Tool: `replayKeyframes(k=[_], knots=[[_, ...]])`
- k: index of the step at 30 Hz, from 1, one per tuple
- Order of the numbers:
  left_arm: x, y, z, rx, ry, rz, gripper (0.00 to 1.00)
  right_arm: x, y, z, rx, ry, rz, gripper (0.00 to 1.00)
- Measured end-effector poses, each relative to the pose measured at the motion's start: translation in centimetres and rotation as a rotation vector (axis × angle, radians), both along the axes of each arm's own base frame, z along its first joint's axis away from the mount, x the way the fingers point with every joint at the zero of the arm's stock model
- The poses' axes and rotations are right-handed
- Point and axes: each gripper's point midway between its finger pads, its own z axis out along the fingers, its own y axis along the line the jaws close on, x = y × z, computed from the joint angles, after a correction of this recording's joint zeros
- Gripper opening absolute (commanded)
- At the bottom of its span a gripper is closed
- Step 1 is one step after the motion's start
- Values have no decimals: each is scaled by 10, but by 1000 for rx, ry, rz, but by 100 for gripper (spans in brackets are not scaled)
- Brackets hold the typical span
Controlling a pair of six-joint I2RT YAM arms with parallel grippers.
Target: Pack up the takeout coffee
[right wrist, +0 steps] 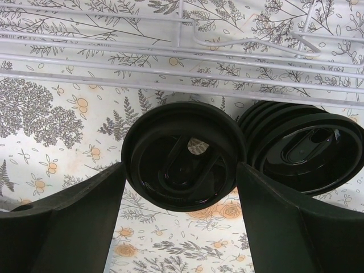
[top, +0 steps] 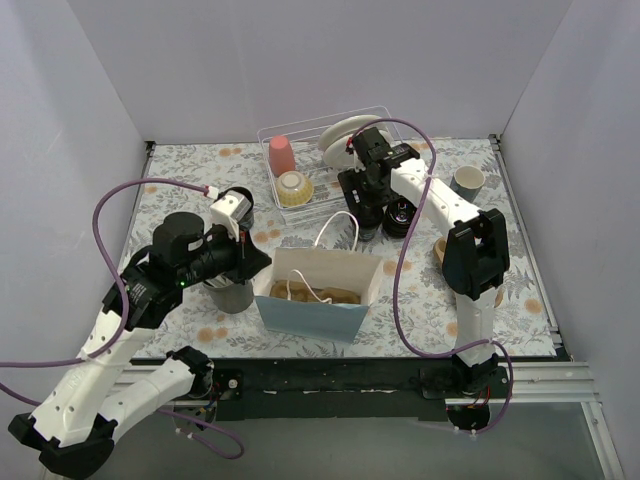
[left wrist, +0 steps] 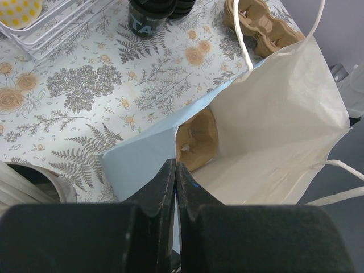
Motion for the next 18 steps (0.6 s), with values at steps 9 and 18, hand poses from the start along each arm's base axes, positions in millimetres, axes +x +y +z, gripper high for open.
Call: replayKeyframes(k=[9, 18], knots=[[3, -2, -4, 13, 11, -3, 0, -3, 2, -2, 0, 2, 4, 98], [5, -3, 2, 14, -3, -6, 0, -3, -1, 1, -10, -9, -4, 94]])
